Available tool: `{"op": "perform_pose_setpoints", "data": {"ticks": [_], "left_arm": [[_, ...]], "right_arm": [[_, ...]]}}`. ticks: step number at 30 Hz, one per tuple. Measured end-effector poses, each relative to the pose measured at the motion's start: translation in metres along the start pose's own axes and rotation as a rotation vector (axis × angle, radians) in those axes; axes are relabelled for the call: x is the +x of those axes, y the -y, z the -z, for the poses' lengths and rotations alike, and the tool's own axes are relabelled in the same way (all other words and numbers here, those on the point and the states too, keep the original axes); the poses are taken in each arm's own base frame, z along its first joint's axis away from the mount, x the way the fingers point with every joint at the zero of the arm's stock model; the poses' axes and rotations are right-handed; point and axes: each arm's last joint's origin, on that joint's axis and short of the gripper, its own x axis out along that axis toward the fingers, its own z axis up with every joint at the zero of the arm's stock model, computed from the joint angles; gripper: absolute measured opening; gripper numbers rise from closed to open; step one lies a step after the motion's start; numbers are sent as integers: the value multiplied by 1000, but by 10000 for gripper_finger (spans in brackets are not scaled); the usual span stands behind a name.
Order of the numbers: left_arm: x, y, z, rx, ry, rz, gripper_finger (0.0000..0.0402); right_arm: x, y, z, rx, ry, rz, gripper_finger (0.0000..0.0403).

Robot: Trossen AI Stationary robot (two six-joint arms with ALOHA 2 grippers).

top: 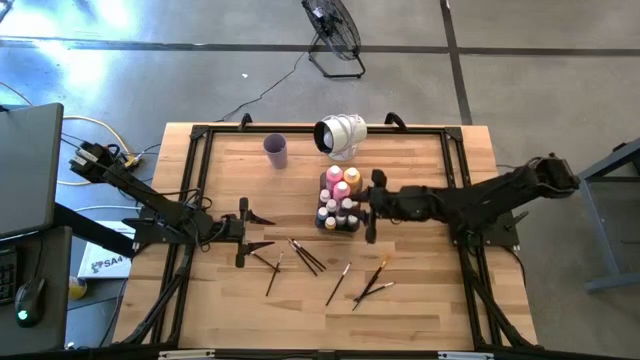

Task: Pick & Place Paint Supplies
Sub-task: Put the dark blue paint bottle into the black bin

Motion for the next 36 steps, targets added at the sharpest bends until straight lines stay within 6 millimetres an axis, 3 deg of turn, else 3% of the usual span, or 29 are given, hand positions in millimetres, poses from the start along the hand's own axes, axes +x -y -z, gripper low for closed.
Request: {"op": "perform_pose_setpoints", "data": {"ticks": [19,36], "left_arm": [[0,0,0,4,-3,0,235],[0,0,0,10,-4,-14,235]], "right_arm": [[-2,38,49,68,-35,28,118],[15,38,76,84,-134,12,111]]}}
